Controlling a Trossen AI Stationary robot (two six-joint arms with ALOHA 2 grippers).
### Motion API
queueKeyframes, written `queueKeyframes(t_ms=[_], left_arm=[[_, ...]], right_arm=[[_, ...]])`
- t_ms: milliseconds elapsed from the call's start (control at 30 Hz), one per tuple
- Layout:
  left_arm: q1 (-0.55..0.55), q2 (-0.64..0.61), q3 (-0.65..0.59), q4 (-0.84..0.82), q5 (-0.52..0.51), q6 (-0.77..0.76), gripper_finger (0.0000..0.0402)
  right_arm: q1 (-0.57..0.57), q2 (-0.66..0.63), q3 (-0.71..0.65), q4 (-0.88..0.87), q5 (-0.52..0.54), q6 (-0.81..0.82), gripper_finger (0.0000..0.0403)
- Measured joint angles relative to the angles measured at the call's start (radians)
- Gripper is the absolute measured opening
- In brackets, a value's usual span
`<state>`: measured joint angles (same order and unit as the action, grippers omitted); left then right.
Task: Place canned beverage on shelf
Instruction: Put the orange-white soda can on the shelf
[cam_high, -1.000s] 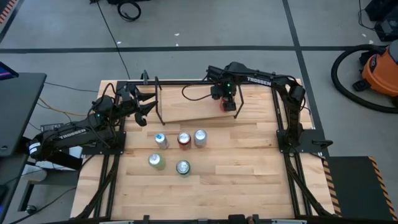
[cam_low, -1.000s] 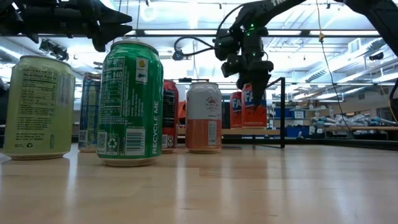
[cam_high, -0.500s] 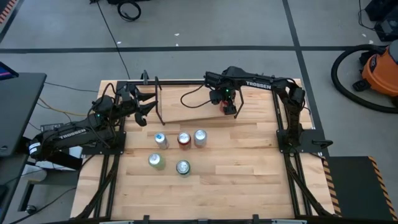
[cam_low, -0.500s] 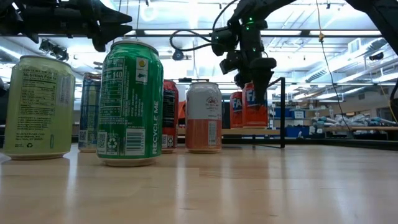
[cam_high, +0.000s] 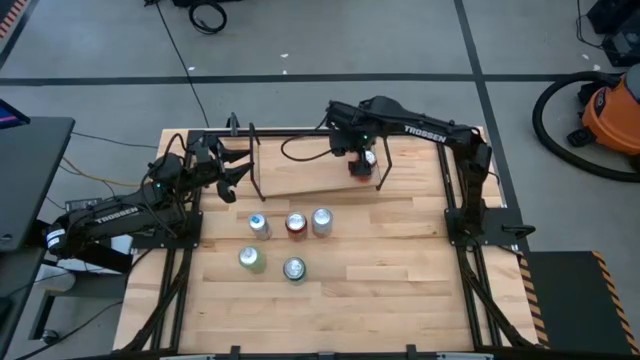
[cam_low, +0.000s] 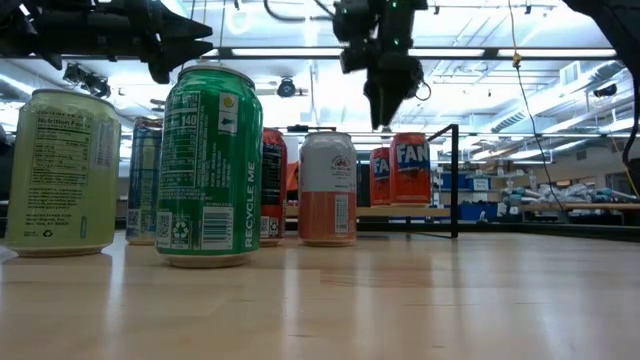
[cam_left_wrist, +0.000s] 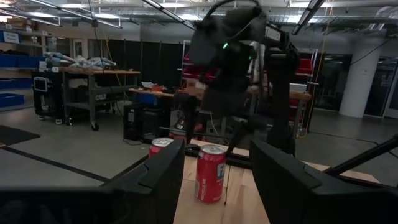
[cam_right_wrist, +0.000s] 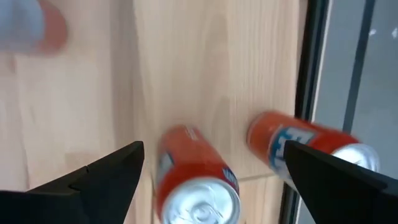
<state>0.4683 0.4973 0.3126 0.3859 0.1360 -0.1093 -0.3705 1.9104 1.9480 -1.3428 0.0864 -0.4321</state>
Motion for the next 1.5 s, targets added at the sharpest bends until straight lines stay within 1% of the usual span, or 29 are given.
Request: queueKeyframes(t_ms=[167,233,333,433,600,833,967,1100,1167,1367,1500], left_arm=[[0.0,0.0,0.0,0.001,0.0,0.0,0.0192],[0.0,0.0,0.0,0.001,0.0,0.0,0.0192],[0.0,0.0,0.0,0.002,0.0,0.0,0.0192],[0.0,0.0,0.0,0.005,0.0,-0.005,0.0192],[0.0,0.0,0.0,0.005,0.0,-0.02,0.0192],[0.0,0.0,0.0,0.006,0.0,-0.034,0.0192],[-0.001,0.0,0.0,0.008,0.0,-0.039,0.0192],[-0.001,0.0,0.0,0.013,0.0,-0.048,0.0192],[-0.001,0.0,0.001,0.01,0.0,-0.048,0.0192],[-0.001,0.0,0.001,0.01,0.0,-0.054,0.0192],[-0.001,0.0,0.001,0.012,0.0,-0.054,0.0192]], right_arm=[[0.085,-0.001,0.005,0.027,-0.01,0.08,0.0396],[0.125,-0.001,0.004,0.035,-0.045,0.098,0.0396],[0.183,0.001,-0.005,0.093,-0.091,0.128,0.0396],[0.234,0.001,-0.005,0.13,-0.115,0.158,0.0396],[0.3,0.001,-0.006,0.218,-0.13,0.272,0.0396],[0.393,0.02,-0.007,0.23,-0.132,0.359,0.0395],[0.437,0.056,-0.006,0.234,-0.087,0.414,0.0396],[0.479,0.104,-0.009,0.246,0.064,0.425,0.0396],[0.49,0.11,-0.009,0.261,0.105,0.463,0.0396],[0.456,0.122,-0.007,0.25,0.108,0.685,0.0396],[0.437,0.127,-0.007,0.246,0.107,0.713,0.0396]])
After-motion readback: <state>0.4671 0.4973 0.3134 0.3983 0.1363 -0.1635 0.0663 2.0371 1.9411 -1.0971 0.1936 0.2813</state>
